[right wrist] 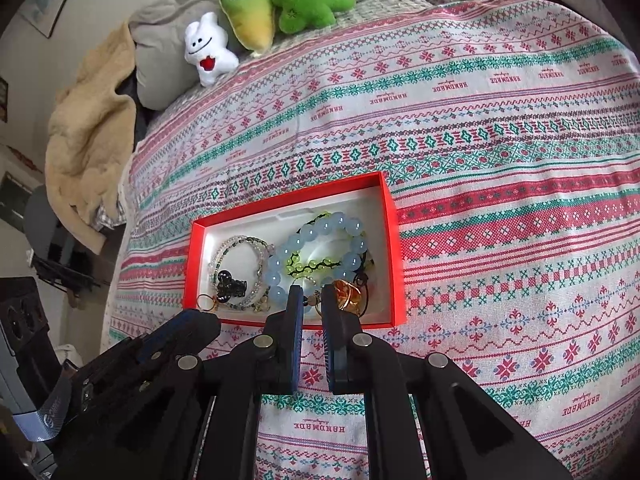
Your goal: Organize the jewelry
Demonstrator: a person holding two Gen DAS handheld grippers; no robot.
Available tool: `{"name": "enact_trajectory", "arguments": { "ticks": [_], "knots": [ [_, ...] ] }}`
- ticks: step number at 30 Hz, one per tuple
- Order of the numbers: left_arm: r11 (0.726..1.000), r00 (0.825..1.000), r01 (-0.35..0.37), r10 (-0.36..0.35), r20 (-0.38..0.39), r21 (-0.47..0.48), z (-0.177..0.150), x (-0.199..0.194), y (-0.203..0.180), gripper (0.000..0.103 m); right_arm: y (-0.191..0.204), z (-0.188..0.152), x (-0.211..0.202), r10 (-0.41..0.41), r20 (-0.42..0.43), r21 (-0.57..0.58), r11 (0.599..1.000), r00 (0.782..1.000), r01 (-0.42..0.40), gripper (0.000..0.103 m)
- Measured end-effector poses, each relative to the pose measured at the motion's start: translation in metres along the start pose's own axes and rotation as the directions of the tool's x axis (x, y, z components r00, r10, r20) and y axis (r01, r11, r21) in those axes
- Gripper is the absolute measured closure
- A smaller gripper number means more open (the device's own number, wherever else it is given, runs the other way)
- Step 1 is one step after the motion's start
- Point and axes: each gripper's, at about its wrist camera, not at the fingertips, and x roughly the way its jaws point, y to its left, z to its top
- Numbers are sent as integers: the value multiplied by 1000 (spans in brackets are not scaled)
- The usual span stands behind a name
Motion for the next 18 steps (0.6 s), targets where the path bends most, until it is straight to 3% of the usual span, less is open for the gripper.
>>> {"name": "enact_trajectory", "arguments": {
  "ticks": [4,7,11,18],
  "knots": [
    [999,1000,-30,30,-4,17,-4,-4,2,59,1,-1,-6,-8,4,-16,1000,1000,8,83],
    [999,999,-49,49,-18,14,-9,-5,4,54,0,-3,-14,-11,12,-17,1000,1000,11,80],
    [997,997,-75,75,-32,9,-17,-10,7,38,0,-8,-26,-9,17,-14,1000,1000,9,75],
    [989,989,-149,149,-14,8,-36,-26,11,13,3,-30,-46,-55,25,-54,997,998,56,46]
  ]
}}
